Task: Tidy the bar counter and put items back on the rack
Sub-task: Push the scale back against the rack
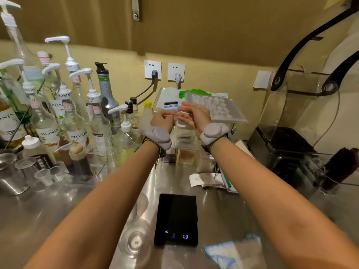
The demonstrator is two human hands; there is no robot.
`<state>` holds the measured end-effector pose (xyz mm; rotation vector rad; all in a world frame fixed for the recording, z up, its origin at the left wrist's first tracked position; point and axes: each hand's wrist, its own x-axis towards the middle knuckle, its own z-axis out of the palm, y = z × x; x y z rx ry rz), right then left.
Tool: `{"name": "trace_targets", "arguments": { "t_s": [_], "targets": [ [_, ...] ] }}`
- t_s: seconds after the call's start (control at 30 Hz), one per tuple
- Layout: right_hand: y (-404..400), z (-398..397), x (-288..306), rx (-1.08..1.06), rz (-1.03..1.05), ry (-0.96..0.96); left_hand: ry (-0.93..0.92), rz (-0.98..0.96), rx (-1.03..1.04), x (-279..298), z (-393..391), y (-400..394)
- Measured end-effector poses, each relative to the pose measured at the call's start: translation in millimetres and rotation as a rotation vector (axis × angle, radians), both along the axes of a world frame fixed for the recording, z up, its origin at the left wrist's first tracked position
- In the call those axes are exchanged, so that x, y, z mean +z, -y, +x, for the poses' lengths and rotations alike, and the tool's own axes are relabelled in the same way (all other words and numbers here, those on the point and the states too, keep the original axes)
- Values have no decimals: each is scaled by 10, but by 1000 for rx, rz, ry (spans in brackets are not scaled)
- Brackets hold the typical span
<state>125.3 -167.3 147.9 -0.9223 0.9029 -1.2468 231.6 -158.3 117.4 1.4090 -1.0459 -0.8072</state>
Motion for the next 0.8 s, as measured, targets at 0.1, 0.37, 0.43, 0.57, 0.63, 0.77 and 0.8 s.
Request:
{"name": "trace_targets", "arguments": {
  "t_s": [0.1, 0.37, 0.43, 0.57, 0.63, 0.77, 0.8],
  "targets": [
    [-157, -55, -88, 4, 7, -28, 21, 51, -44, -121, -49, -144],
    [-570, -263, -593, -47, 62, -61, -86, 179, -59, -739, -233, -569],
    [-683, -320, -785, -50, 85, -55, -94, 227, -48, -942, -235, -695],
    [-802, -387, -1171, -73, 227, -78, -78, 339, -70, -1256, -249, -852],
    [-850, -402, -1378, -74, 305, -115, -24, 411, -85, -1442, -247, -963],
    [-903, -476, -1717, -57, 431, -241, 154, 553, -145, -1670, -237, -1121],
    [-915, -493, -1779, -59, 461, -313, 171, 583, -155, -1704, -222, -1131]
  ]
}}
